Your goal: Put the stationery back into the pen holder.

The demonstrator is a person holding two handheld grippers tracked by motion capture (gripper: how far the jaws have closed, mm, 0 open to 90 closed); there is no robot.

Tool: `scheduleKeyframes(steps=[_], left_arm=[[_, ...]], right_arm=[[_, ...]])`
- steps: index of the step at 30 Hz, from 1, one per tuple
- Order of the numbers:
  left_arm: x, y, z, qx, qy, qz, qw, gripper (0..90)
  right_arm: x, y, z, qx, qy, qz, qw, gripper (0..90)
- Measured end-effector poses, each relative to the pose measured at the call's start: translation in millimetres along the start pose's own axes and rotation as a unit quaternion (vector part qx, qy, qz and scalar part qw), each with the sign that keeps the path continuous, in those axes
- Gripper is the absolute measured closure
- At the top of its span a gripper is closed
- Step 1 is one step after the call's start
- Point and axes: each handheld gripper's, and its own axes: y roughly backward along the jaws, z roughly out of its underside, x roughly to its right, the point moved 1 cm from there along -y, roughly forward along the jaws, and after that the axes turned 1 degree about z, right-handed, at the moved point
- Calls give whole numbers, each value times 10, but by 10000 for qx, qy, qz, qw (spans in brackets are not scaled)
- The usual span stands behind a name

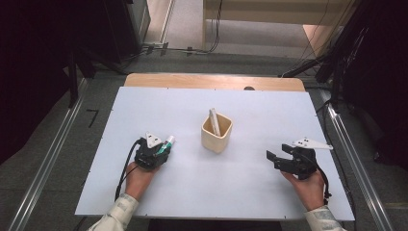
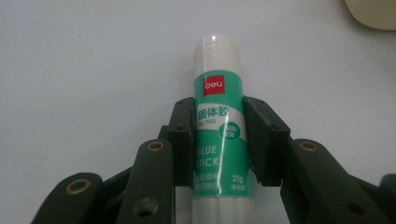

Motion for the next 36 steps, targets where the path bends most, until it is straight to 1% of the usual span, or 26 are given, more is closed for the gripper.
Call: scheduleKeyframes(steps=[4, 5, 14, 20, 27, 29, 36], left_arm=[[1, 0, -1, 6, 42, 1, 10000, 669], [1, 0, -1, 24, 83, 3, 10000, 669], [-8, 29, -4, 72, 167, 24, 9998, 669], [-16, 100, -35, 263, 279, 67, 9992, 670], [18, 191, -76, 446, 294, 173, 9984, 670], [41, 222, -87, 537, 308, 182, 9979, 669], [140, 345, -168, 798, 294, 376, 9957, 669]], right_arm=[[3, -3, 7, -14, 4, 8, 10000, 267], [2, -2, 7, -15, 1, 7, 10000, 267], [11, 3, 15, -47, -4, -21, 10000, 266], [20, 8, 24, -61, 2, -27, 10000, 266], [55, 41, 71, -76, 12, 17, 10000, 262], [67, 40, 90, -120, 28, -10, 9999, 262], [107, 58, 132, -186, 41, 32, 9998, 253]])
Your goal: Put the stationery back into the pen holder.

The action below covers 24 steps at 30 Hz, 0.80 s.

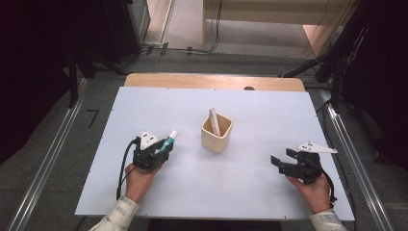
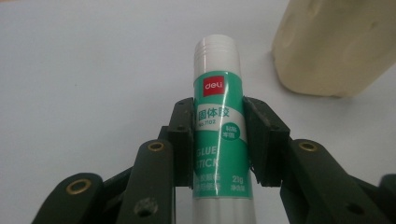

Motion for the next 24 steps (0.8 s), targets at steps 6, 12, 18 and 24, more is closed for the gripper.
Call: scheduleKeyframes(steps=[6, 12, 18, 24], left_arm=[[55, 53, -79, 177, 20, 100, 9998, 670], [80, 62, -104, 218, 32, 127, 9997, 669], [123, 68, -148, 287, 20, 151, 9995, 669], [157, 52, -195, 331, 19, 220, 9992, 669]], right_arm=[[8, 17, 8, 55, -31, 27, 10000, 249], [7, 18, 6, 75, -31, 41, 10000, 250], [-3, 19, -1, 119, 5, 60, 9999, 250], [2, 20, -2, 133, -9, 64, 9999, 249]])
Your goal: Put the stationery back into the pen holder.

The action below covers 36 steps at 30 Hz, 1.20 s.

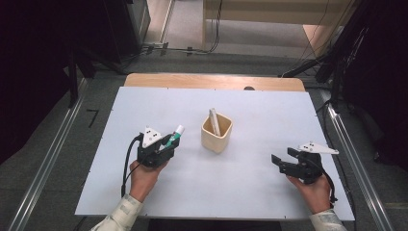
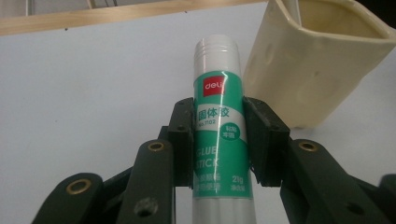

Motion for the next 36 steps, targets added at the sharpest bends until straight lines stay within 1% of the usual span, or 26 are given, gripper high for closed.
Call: scheduleKeyframes(steps=[23, 36], left_arm=[[221, -92, -250, 200, -66, 276, 9994, 670], [304, -103, -370, 302, -92, 359, 9989, 670]], right_arm=[[7, -9, 2, -29, 6, -6, 10000, 251], [11, -4, 0, -39, -35, -18, 10000, 251]])
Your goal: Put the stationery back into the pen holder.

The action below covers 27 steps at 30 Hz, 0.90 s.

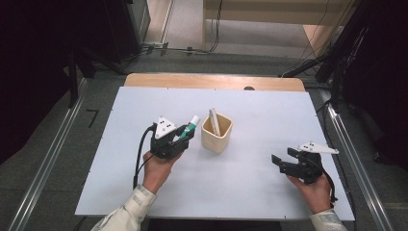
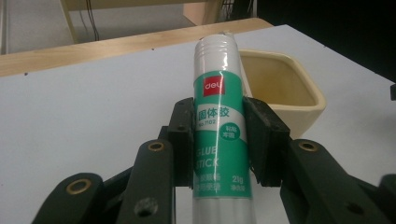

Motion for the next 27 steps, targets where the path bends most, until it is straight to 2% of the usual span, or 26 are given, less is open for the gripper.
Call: scheduleKeyframes(steps=[14, 27], left_arm=[[51, -56, -73, 35, -3, 79, 10000, 670], [109, -228, -171, -38, -10, 110, 9999, 669]], right_arm=[[6, -6, 0, -12, 10, -18, 10000, 251], [-5, -17, -1, -19, 19, -44, 10000, 254]])
